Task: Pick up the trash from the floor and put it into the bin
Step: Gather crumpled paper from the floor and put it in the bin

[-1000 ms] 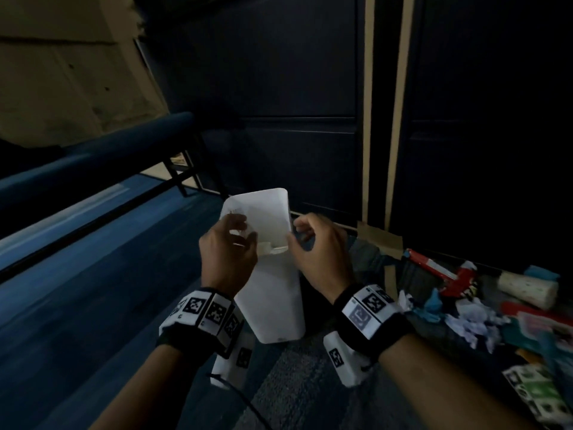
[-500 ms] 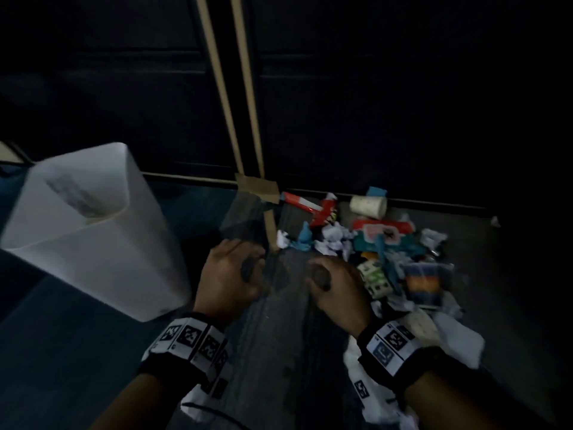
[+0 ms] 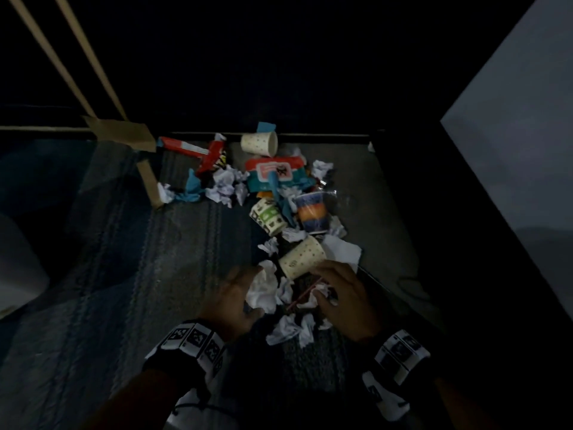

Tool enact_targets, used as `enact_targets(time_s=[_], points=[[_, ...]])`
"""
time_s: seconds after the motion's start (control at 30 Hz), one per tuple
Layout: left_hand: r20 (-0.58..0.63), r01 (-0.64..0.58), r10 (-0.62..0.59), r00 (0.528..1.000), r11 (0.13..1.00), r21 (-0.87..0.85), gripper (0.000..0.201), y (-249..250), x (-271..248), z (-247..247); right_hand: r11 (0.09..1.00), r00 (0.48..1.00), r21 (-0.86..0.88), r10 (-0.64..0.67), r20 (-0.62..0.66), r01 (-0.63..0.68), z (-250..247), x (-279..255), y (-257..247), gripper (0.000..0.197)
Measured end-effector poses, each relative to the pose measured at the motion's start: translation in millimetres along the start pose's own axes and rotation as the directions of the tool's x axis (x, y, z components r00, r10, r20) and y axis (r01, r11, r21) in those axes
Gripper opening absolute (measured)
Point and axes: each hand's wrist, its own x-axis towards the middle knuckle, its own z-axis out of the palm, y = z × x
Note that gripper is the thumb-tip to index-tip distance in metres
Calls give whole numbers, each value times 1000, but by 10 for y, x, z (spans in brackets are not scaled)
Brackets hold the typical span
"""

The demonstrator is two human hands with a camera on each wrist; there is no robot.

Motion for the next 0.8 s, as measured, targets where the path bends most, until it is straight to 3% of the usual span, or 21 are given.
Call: enact_targets(time_s=[0.1,0.23,0.37,0.47,0.57,0.8], points=[[12,2,-2,1000,1000,-7,93,11,85,169,988,990,-110,-115,-82,106,-37,-4,74,40],[-8,79,-79,997,997,2,91,-24,214,275,949,975,-225,-215,49,220,-51,209,10,51],[-38,125,-127,991,991,-37,69,-4,224,316,899,940,-296,-267,211,322,17,428,-94,66],[-110,94,-107,988,989,-117,48,-54,120,325,847,930,-399,-267,253,352,73,549,-124,63],[-237,-3,-30,971,990,-139,32,-162,-68,363,817,934,-454,-294,201,355,54,647,-186,59],[-411,31,-171,895,945,-325,27,-249,-542,399,929,952,-219,-306,-9,296,-49,785,-691,68]])
